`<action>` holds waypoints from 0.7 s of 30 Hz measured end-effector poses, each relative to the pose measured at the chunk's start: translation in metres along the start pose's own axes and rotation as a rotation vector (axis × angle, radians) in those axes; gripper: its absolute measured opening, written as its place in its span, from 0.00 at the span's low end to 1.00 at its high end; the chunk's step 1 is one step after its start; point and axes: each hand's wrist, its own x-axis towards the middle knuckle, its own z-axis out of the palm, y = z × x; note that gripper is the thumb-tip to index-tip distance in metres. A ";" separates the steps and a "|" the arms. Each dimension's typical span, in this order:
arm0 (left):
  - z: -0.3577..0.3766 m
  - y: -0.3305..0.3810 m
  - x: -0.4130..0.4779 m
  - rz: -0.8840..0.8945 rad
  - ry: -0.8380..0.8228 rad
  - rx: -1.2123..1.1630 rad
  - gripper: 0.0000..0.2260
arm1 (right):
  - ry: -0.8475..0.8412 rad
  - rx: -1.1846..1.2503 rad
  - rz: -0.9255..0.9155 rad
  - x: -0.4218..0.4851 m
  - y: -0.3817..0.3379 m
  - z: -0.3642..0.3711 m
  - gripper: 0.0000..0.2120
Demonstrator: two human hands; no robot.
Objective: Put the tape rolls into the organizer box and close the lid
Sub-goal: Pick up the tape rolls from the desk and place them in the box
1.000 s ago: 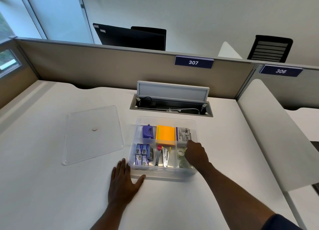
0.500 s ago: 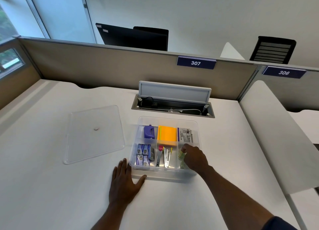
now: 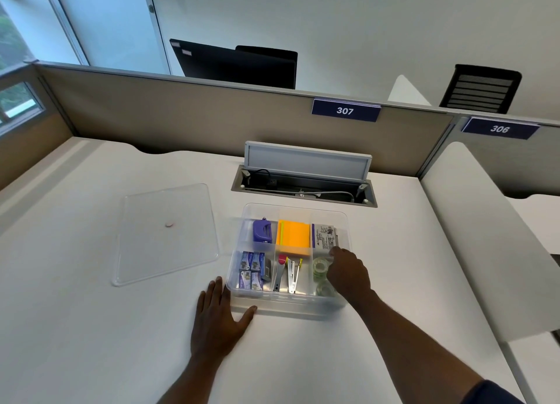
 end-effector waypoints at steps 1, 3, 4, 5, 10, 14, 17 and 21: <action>0.000 0.000 0.000 -0.001 0.002 0.003 0.41 | -0.021 -0.031 0.010 0.001 0.000 -0.001 0.12; -0.001 0.001 0.000 -0.001 0.003 0.005 0.41 | -0.079 -0.071 0.036 0.001 0.001 -0.003 0.12; -0.001 0.001 0.000 -0.001 0.003 0.006 0.41 | -0.112 -0.087 0.045 0.002 0.001 -0.004 0.12; -0.001 0.001 0.000 0.000 0.002 0.006 0.41 | -0.147 -0.104 0.048 0.002 0.002 -0.004 0.13; -0.002 0.001 0.000 0.004 0.002 0.005 0.41 | -0.303 -0.230 0.013 0.005 -0.001 -0.005 0.18; -0.002 0.001 0.000 0.004 0.000 0.006 0.41 | -0.300 -0.291 -0.018 0.004 -0.001 -0.005 0.15; -0.001 0.001 0.000 0.004 -0.002 0.004 0.41 | -0.294 -0.274 -0.004 0.003 -0.002 -0.008 0.16; 0.000 0.001 0.000 0.006 0.005 0.003 0.41 | -0.340 -0.228 0.042 0.004 -0.008 -0.012 0.21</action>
